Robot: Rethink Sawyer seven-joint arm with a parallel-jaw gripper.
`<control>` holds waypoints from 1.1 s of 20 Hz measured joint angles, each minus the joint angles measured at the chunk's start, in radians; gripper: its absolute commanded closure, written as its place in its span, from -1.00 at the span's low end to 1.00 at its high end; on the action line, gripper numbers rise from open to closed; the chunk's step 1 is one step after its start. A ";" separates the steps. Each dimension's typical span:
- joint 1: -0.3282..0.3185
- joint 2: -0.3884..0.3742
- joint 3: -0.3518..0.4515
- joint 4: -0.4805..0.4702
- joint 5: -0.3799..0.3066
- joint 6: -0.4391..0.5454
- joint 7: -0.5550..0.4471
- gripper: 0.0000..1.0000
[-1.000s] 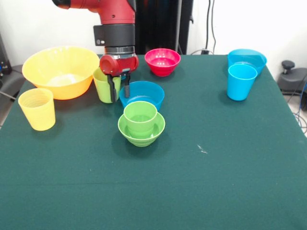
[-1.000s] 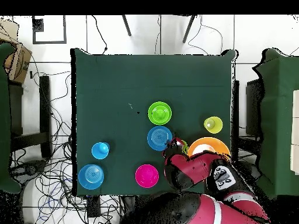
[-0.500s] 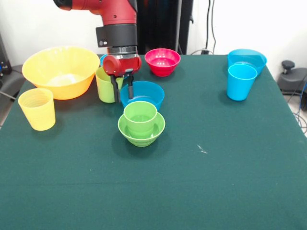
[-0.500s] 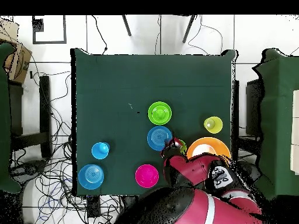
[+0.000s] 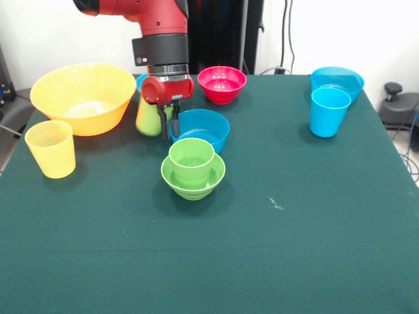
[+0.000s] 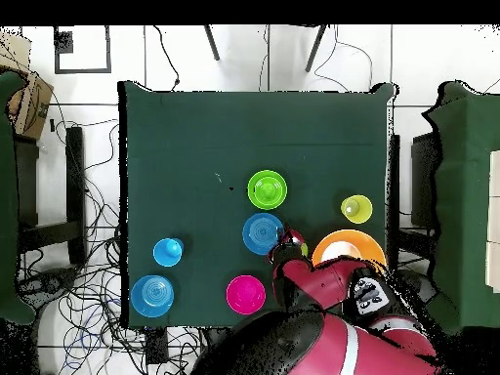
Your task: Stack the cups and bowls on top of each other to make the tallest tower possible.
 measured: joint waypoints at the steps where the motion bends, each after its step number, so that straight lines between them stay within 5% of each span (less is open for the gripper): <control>1: 0.000 0.001 0.000 -0.002 0.003 -0.003 0.002 1.00; 16: -0.002 0.011 -0.007 -0.004 0.006 -0.035 0.009 1.00; 22: -0.066 0.002 0.054 0.005 0.005 -0.006 0.009 1.00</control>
